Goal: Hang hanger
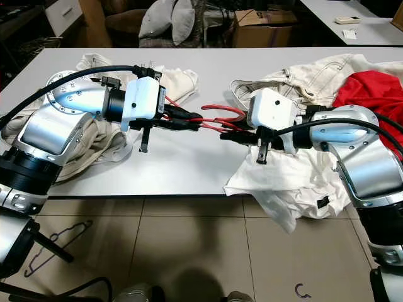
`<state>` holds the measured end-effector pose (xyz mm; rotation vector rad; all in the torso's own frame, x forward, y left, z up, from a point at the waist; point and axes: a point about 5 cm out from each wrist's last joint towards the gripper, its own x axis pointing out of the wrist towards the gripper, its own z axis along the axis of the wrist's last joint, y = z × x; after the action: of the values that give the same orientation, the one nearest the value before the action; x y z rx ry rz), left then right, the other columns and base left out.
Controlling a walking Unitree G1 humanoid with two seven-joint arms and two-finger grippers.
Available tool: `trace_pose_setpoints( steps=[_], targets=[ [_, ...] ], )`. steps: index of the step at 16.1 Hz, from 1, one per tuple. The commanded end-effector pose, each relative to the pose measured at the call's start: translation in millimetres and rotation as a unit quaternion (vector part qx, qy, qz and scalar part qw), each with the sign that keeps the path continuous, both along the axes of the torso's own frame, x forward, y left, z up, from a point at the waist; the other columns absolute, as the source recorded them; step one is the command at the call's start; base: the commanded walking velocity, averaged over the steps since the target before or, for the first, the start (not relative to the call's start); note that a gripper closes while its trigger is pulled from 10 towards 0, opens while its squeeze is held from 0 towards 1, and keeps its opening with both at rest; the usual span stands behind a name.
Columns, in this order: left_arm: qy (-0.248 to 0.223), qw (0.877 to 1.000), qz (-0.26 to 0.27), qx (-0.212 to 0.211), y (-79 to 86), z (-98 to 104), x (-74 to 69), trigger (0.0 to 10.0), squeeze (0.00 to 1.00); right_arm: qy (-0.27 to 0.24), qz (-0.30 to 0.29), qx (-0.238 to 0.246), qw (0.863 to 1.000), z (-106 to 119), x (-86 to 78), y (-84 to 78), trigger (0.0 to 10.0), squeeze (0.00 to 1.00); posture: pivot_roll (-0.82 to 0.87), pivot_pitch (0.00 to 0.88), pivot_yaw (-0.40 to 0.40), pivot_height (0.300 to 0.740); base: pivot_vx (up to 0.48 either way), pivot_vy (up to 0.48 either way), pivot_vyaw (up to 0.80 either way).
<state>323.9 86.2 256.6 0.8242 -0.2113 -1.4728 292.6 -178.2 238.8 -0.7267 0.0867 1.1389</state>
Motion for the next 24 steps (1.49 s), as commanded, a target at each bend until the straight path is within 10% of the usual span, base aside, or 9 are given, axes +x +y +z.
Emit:
trace_pose_setpoints(
  steps=[1, 7, 9, 10, 11, 15, 16, 17, 24],
  targets=[
    [-0.022, 1.0, -0.012, -0.006, -2.4, 12, -2.1, 0.0, 0.0, -0.01, -0.001, 0.0, 1.0, 6, 3.6, 1.8, 0.9, 0.0, -0.16, 0.0, 0.041, 0.74, 0.0, 0.0, 0.0],
    [-0.024, 1.0, 0.001, -0.006, -0.4, 11, -1.2, 0.0, 0.0, -0.01, 0.009, 0.009, 1.0, 7, 3.6, 4.3, 0.0, 0.0, -0.16, 0.0, 0.034, 0.74, 0.0, 0.0, 0.0],
    [-0.006, 1.0, 0.013, -0.001, 2.6, 7, 1.3, 10.0, 0.0, -0.01, 0.011, 0.01, 1.0, 8, 4.2, 4.8, 0.0, 0.0, -0.16, 0.0, 0.035, 0.74, 0.0, 0.0, 0.0],
    [-0.003, 1.0, 0.013, -0.014, 3.5, 9, 1.5, 10.0, 0.0, -0.009, 0.011, 0.01, 1.0, 8, 4.4, 4.7, 0.0, 0.0, -0.16, 0.0, 0.037, 0.74, 0.0, 0.0, 0.0],
    [0.008, 0.999, 0.011, -0.032, 4.9, 12, 1.0, 10.0, 1.0, -0.008, 0.01, 0.01, 1.0, 7, 4.4, 4.1, 0.0, 0.0, -0.16, 0.0, 0.037, 0.74, 0.0, 0.0, 0.0],
    [0.038, 0.997, -0.02, -0.067, 11.8, 19, -7.4, 10.0, 1.0, 0.004, -0.008, 0.013, 1.0, 3, 1.7, -2.4, 0.0, 0.0, -0.17, 0.0, 0.05, 0.74, 0.0, 0.0, 0.0],
    [0.045, 0.997, -0.02, -0.067, 15.6, 19, -7.7, 10.0, 0.24, 0.006, -0.013, 0.013, 1.0, 3, 0.8, -4.1, 0.0, 0.0, -0.17, 0.0, 0.054, 0.74, 0.0, 0.0, 0.0],
    [0.051, 0.996, -0.016, -0.077, 18.9, 21, -7.1, 10.0, 0.0, 0.006, -0.021, 0.012, 1.0, 2, 0.1, -6.6, 0.0, 0.0, -0.17, 0.0, 0.055, 0.74, 0.0, 0.0, 0.0],
    [0.105, 0.962, 0.07, -0.243, 57.9, 43, -4.3, 10.0, 0.0, 0.025, -0.119, 0.065, 0.99, -15, -17.9, -27.5, 0.0, 0.0, -0.17, 0.0, 0.052, 0.74, 0.0, 0.0, 0.0]
  ],
)
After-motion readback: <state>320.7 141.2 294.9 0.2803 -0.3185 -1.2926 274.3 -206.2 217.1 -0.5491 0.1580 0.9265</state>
